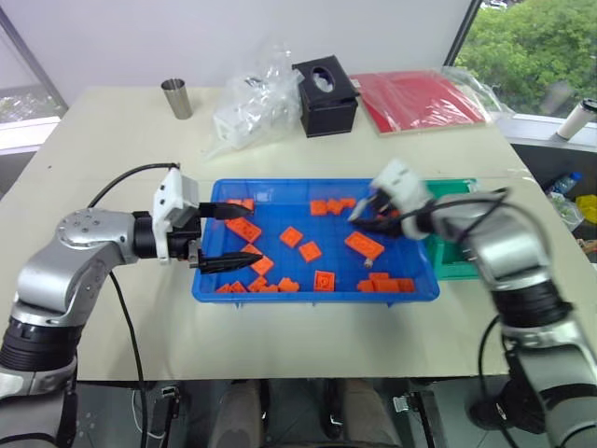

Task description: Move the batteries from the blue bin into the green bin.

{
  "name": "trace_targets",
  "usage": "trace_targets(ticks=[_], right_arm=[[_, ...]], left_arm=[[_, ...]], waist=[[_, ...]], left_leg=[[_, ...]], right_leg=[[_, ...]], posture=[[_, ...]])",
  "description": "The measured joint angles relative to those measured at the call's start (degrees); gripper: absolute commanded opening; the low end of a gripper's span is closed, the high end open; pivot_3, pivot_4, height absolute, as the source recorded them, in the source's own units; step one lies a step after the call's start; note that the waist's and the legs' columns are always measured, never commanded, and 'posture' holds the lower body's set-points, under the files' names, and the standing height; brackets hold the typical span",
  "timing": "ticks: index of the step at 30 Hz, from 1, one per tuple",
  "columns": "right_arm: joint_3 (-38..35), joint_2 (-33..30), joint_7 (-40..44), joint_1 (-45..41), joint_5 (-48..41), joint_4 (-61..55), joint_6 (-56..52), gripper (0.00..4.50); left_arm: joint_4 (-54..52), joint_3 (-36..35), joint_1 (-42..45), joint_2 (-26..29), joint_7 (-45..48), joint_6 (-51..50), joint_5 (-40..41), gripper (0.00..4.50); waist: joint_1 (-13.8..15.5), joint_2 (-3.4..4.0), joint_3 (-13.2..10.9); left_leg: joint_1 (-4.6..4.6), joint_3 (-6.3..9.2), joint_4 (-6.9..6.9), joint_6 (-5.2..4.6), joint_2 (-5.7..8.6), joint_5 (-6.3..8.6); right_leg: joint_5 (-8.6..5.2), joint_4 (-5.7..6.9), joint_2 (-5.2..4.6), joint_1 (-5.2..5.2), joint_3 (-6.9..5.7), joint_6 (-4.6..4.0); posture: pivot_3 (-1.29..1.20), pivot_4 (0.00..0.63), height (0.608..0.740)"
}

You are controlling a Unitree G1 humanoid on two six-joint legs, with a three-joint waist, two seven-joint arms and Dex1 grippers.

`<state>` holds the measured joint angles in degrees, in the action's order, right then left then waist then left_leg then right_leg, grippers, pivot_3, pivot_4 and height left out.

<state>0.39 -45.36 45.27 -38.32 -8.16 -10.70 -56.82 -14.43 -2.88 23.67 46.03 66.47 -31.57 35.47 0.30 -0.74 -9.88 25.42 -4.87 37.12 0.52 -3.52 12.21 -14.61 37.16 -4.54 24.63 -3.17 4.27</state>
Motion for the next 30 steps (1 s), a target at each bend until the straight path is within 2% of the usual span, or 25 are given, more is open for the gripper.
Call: trace_targets(ticks=[5, 7, 10, 14, 17, 20, 25, 30], right_arm=[[-8.9, -7.7, -0.7, 10.1, -0.4, -2.7, -4.0, 2.26], [-10.5, -8.0, -1.2, 13.6, -0.8, -3.4, -5.0, 3.3], [-11.9, -7.9, -2.6, 15.9, -1.4, -3.8, -6.0, 4.45], [-12.2, -8.0, -4.3, 15.7, -1.6, -3.8, -4.4, 4.45], [-12.4, -8.0, -4.3, 12.3, -3.4, -4.8, -5.4, 4.45], [-13.3, -7.2, -3.8, 7.7, -8.6, -12.7, -11.7, 4.45], [-11.8, 1.9, -5.1, 9.3, -17.1, -24.3, -27.0, 4.45], [-8.5, 5.2, -9.0, 11.1, -18.0, -25.9, -28.8, 4.45]], left_arm=[[1.1, 1.2, 0.8, -0.7, 0.9, 0.9, -0.3, 4.5], [1.9, 2.0, 1.6, -1.4, 1.2, 1.0, -0.6, 4.5], [3.1, 2.7, 3.1, -1.8, 1.9, 1.1, -1.2, 4.5], [3.7, 3.4, 4.3, -2.4, 2.2, 1.3, -1.3, 4.5], [4.4, 3.8, 4.3, -2.4, 2.3, 1.3, -1.3, 4.5], [4.4, 3.9, 4.3, -2.4, 2.3, 1.2, -1.3, 4.5], [3.9, 3.8, 3.8, -2.2, 2.1, 1.1, -1.2, 4.5], [3.0, 3.7, 3.3, -2.1, 2.1, 1.0, -1.2, 4.5]], waist=[[0.4, -0.02, 0.0], [0.3, -0.01, 0.0], [0.0, 0.0, 0.0], [0.0, 0.0, 0.0], [-0.1, 0.04, 0.0], [0.0, 0.03, 0.0], [0.5, -0.03, 0.0], [0.3, -0.04, 0.0]], left_leg=[[-0.01, 0.0, 0.0, 0.0, 0.01, 0.0], [-0.02, -0.02, 0.02, -0.01, 0.0, 0.0], [-0.05, -0.02, 0.02, -0.01, -0.01, 0.0], [-0.03, -0.01, 0.01, -0.01, -0.01, 0.0], [-0.03, -0.01, 0.01, -0.01, -0.02, 0.0], [-0.02, 0.07, -0.02, -0.01, -0.05, 0.0], [0.02, 0.14, 0.02, -0.01, -0.02, 0.0], [0.02, 0.1, 0.13, -0.01, 0.02, 0.0]], right_leg=[[-0.05, -0.04, 0.0, -0.02, 0.0, -0.09], [-0.02, -0.04, 0.01, -0.03, 0.02, -0.03], [-0.01, -0.02, 0.03, -0.02, 0.02, -0.01], [-0.01, -0.03, 0.04, -0.01, 0.02, 0.01], [0.0, -0.02, 0.04, 0.01, 0.04, 0.01], [-0.01, -0.02, 0.09, 0.0, 0.01, 0.01], [-0.01, -0.03, 0.04, -0.06, -0.01, -0.01], [-0.11, -0.05, -0.04, -0.08, 0.01, -0.19]], posture=[[0.0, 0.15, 0.736], [0.0, 0.15, 0.736], [0.0, 0.15, 0.736], [0.0, 0.15, 0.736], [0.0, 0.15, 0.736], [0.0, 0.15, 0.736], [0.0, 0.15, 0.736], [0.0, 0.15, 0.736]])
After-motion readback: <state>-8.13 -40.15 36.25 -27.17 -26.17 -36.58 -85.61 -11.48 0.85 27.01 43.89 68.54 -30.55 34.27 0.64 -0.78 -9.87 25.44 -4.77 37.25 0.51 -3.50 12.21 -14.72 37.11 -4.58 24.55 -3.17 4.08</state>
